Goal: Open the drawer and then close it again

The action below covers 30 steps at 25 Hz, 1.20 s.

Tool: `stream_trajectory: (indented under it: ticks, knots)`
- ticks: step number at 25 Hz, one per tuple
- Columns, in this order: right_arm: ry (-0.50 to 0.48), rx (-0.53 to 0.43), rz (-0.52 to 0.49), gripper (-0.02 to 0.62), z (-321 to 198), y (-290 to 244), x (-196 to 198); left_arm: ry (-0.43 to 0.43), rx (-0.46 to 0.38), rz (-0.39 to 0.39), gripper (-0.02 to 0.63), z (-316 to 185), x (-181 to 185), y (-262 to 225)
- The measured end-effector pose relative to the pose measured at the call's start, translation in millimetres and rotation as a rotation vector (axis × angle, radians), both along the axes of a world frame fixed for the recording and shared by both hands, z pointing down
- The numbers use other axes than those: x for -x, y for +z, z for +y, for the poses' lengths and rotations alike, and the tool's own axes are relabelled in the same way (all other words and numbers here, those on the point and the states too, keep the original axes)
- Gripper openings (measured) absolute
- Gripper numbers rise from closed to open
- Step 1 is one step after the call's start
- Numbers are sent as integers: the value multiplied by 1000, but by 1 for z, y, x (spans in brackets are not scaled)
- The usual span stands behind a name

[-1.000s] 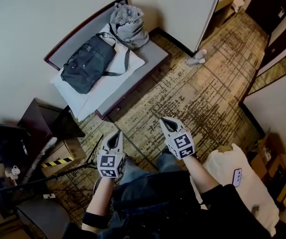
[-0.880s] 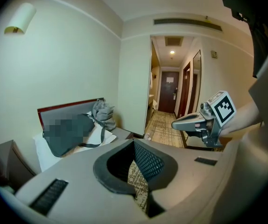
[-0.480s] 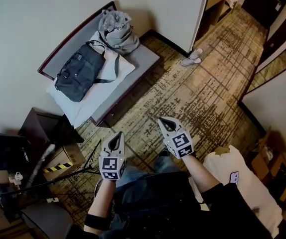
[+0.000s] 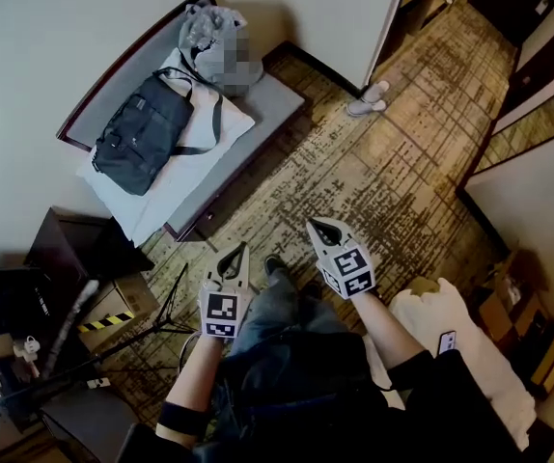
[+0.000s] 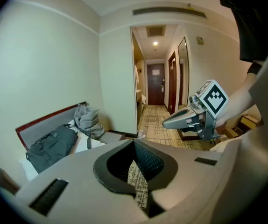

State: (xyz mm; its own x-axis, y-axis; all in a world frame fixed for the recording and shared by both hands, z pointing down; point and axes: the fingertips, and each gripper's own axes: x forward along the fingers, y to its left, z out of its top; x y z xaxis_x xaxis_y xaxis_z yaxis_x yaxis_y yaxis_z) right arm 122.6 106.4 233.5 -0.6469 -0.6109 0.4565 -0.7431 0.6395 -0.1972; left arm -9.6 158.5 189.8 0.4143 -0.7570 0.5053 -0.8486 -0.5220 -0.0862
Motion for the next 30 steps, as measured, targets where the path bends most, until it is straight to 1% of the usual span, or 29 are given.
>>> stream_trajectory:
  ticks: [3,6,11,14,18,20,22,24,26,30]
  knots:
    - [23,3,-3,2,-19,-5,2,18,5,11,0,-27,0,7]
    - [37,-12,22,2,-45,-5,1,36,-1,33,0,-60,-4,10]
    - [74,-16,30,2,-78,3,2,124,-11,35,0,-104,-15,23]
    - [90,-3,31,2,-97,12,2,170,-17,7,0,-126,-20,35]
    - [70,19,29,2,-118,22,1,178,-28,-36,0,-151,-28,43]
    - [54,30,26,2,-132,30,-2,167,-30,-61,0,-166,-35,52]
    - [36,47,25,2,-143,42,-7,138,-21,-78,0,-180,-42,64]
    - [12,62,29,2,-154,52,-13,98,4,-62,0,-193,-51,73]
    - [-11,74,30,2,-161,58,-19,44,52,-7,0,-204,-61,81]
    - [-26,95,20,2,-173,65,-37,-82,173,168,0,-221,-78,103]
